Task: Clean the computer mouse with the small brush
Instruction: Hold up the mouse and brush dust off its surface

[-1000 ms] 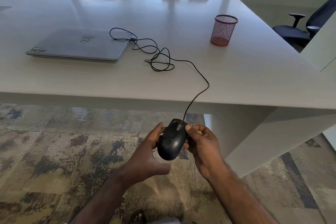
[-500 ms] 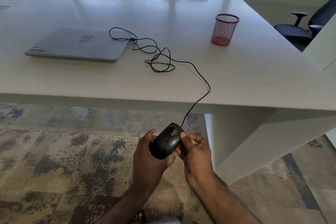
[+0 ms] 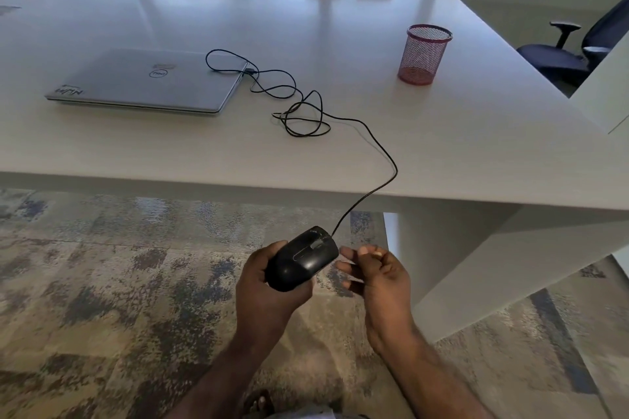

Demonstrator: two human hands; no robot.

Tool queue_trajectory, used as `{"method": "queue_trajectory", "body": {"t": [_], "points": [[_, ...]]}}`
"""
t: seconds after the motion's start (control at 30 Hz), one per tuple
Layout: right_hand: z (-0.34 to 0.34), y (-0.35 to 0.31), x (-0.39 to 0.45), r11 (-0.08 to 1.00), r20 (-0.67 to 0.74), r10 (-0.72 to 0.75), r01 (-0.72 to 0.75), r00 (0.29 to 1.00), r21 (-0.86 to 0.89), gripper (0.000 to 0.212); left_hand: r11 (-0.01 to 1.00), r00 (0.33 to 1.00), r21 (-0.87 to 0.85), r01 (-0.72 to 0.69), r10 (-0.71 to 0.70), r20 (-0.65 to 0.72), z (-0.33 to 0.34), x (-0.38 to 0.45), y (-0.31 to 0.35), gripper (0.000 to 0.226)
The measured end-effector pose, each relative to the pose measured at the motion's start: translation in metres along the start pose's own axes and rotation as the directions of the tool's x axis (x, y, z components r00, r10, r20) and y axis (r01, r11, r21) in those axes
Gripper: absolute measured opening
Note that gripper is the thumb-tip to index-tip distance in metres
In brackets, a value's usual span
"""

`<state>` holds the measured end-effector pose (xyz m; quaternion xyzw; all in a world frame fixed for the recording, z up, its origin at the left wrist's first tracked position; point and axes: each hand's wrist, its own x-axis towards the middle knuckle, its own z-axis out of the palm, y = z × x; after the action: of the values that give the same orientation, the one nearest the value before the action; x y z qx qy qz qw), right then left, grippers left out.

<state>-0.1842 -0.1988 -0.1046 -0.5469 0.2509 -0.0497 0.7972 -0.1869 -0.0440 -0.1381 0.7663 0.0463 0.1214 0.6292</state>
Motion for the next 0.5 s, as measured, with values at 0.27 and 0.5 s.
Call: {"method": "queue_trajectory", "body": {"t": [0.27,0.5], "points": [[-0.019,-0.024,-0.004,0.885,0.097,-0.396,0.407,0.913,-0.227,0.025,0.982,0.988,-0.117,0.151,-0.151,0.008,-0.008,0.003,-0.008,0.072],[-0.025,-0.048,-0.013,0.705,0.149,-0.63,0.643,0.762,-0.3,0.022,0.983,0.989,-0.11,0.144,-0.141,0.042,-0.009,0.002,-0.006,0.068]]}}
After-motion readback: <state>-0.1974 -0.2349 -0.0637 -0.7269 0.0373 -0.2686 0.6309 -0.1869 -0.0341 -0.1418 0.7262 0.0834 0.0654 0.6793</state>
